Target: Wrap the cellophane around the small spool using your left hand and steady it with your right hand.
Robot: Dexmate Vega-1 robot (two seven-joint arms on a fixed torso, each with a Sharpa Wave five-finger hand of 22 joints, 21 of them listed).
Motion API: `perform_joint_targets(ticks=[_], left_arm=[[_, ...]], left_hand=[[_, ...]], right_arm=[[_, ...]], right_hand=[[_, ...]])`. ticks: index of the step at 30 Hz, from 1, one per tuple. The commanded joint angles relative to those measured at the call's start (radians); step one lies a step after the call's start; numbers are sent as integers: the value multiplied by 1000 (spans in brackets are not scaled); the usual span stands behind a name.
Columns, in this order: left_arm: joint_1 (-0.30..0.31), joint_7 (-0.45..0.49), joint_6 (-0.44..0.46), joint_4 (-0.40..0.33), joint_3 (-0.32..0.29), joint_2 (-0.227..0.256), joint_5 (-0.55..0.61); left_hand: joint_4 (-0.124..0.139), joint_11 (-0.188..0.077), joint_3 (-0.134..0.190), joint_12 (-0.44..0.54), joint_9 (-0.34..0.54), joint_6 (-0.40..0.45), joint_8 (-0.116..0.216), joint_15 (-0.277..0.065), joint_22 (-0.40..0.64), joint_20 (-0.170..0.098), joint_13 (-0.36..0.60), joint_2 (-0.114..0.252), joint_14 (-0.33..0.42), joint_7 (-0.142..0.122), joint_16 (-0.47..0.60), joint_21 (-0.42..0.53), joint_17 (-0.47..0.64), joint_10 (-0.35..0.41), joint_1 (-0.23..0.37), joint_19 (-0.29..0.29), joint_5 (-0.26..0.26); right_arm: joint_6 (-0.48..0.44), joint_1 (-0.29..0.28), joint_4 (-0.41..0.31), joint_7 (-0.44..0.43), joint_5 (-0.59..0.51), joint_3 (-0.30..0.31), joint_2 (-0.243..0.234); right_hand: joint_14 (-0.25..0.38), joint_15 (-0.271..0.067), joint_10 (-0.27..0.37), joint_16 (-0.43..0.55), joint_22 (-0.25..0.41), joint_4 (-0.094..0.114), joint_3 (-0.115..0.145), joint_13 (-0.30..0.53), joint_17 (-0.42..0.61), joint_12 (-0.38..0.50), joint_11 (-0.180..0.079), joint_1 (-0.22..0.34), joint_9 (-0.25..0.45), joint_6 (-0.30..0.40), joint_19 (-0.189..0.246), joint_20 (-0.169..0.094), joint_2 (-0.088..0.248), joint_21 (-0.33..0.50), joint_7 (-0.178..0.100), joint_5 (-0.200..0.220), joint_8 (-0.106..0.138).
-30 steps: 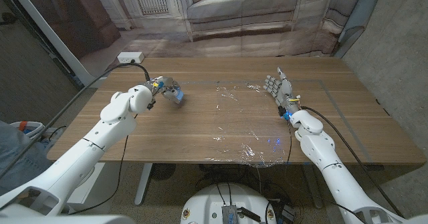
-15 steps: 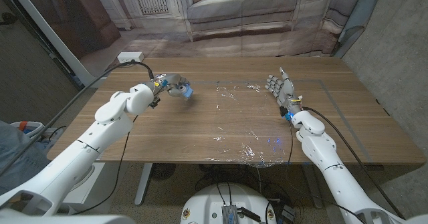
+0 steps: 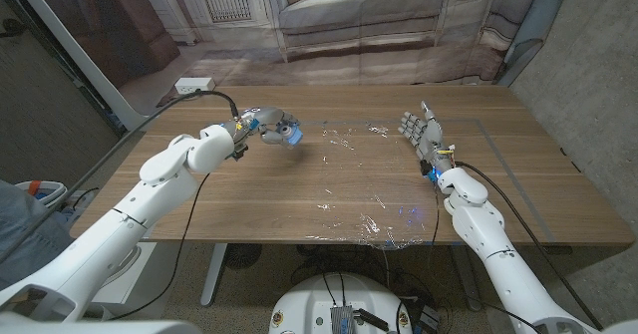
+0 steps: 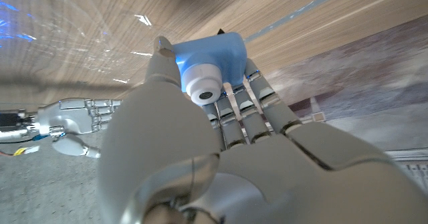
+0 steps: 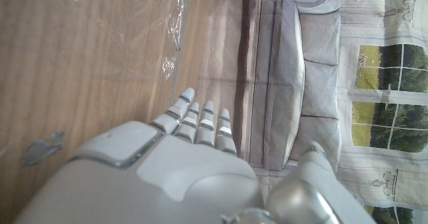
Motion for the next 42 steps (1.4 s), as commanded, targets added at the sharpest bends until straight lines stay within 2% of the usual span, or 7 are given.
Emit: perform_joint_targets(ticks=[1,9,22,34,42], left_arm=[[-30,-16,-125,-5,33,-12,-14],[-33,-15,-200,-11,46,-25,-20],[-72,-42,-329,22,95,-56,-36],[-121,-91,-446,82,148,-97,-81],[-168,-116,-520,142,199,-143,-88]], left_hand=[[62,-13,56,-1,1,9,3,-53,2,3,5,69,-1,-3,-8,-2,2,19,57,-9,7],[67,-14,59,-4,1,13,0,-53,2,1,5,66,-1,-6,-13,-5,2,23,53,-16,5],[71,-21,60,-9,0,19,-3,-59,2,-4,4,60,3,-11,-16,-7,1,27,48,-20,2],[72,-22,64,-12,-1,24,-6,-61,1,-6,5,57,4,-13,-20,-8,1,32,48,-20,1],[72,-22,66,-14,-1,25,-8,-59,1,-7,5,58,7,-13,-21,-10,1,34,48,-23,1]], right_arm=[[19,-31,-27,-8,11,18,-1],[32,-53,-45,-12,20,32,-3],[56,-55,-41,-6,24,38,-2],[70,-67,-63,-22,28,57,-3],[89,-68,-78,-16,34,72,-10]], right_hand=[[12,-2,8,0,4,2,-1,2,4,9,3,4,5,8,8,-1,7,-7,7,-5,4],[13,-1,10,-1,4,1,-2,2,4,10,2,6,5,8,10,-1,8,-10,7,-5,4],[14,-1,12,-1,4,1,-3,2,4,10,3,6,5,8,12,-1,8,-16,7,-6,4],[15,0,14,-1,4,0,-4,3,4,10,3,7,5,9,14,0,9,-20,7,-7,4],[15,-1,13,-1,4,0,-5,3,4,10,3,7,5,10,16,-1,10,-23,8,-7,4]])
